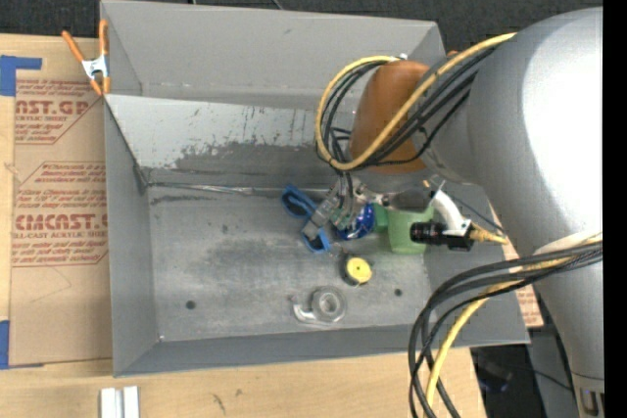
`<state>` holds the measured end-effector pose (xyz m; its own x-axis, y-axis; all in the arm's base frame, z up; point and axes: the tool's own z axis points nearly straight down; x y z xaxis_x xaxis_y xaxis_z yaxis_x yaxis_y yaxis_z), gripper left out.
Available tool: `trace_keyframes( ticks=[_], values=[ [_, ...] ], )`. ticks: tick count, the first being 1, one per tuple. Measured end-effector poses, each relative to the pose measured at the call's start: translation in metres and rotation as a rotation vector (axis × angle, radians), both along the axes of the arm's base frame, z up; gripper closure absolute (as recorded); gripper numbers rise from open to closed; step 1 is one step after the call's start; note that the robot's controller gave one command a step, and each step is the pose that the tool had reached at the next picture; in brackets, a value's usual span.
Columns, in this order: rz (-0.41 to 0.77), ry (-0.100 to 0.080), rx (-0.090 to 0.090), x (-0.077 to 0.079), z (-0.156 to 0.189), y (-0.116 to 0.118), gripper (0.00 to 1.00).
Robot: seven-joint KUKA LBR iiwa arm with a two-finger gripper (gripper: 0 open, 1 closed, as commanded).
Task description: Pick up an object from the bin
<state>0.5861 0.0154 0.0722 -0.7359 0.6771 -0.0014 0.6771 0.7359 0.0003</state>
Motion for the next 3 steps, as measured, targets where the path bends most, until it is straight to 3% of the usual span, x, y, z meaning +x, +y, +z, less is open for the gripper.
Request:
trace_keyframes(
  ticks=[3],
  values=[
    [0.001, -0.001, 0.001, 0.001, 0.025, 0.0, 1.0]
  ],
)
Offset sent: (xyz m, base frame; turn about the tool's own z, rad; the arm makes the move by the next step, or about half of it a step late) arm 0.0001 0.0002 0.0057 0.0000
